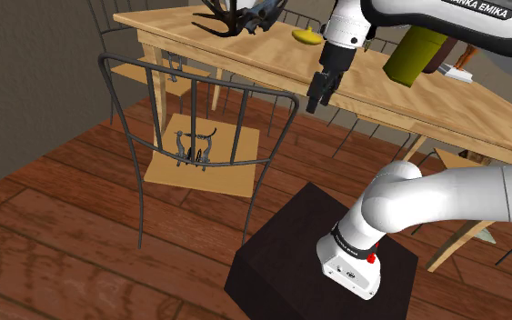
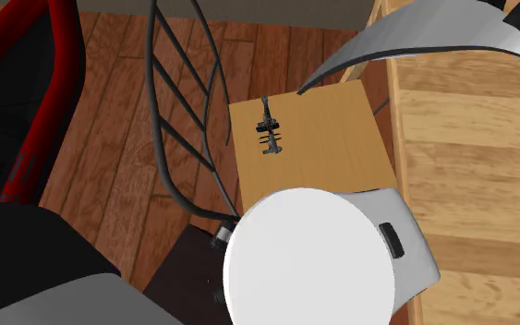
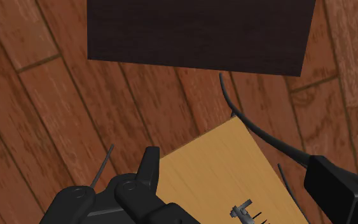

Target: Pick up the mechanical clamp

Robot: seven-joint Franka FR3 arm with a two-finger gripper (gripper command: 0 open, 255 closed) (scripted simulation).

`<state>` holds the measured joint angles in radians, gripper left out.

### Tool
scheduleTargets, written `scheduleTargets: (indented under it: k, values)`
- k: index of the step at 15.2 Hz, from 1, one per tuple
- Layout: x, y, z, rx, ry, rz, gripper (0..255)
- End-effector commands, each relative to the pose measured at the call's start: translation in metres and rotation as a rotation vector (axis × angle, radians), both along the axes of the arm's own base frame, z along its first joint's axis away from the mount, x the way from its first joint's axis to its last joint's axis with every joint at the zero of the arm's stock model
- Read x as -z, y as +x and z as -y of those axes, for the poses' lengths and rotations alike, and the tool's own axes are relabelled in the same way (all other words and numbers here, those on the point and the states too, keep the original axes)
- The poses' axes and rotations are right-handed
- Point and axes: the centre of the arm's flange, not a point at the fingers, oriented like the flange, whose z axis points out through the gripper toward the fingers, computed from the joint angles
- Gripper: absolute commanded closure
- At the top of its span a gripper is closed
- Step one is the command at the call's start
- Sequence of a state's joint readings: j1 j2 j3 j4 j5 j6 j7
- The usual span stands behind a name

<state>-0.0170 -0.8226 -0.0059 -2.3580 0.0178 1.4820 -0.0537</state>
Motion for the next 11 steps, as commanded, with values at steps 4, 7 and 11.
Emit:
scheduleTargets:
  k: [4, 7, 11]
  values:
    - [0.020, 0.028, -0.015, -0.023, -0.002, 0.021, 0]
    - [0.039, 0.055, -0.031, -0.046, -0.003, 0.042, 0]
    - [0.064, 0.092, -0.053, -0.076, -0.005, 0.070, 0]
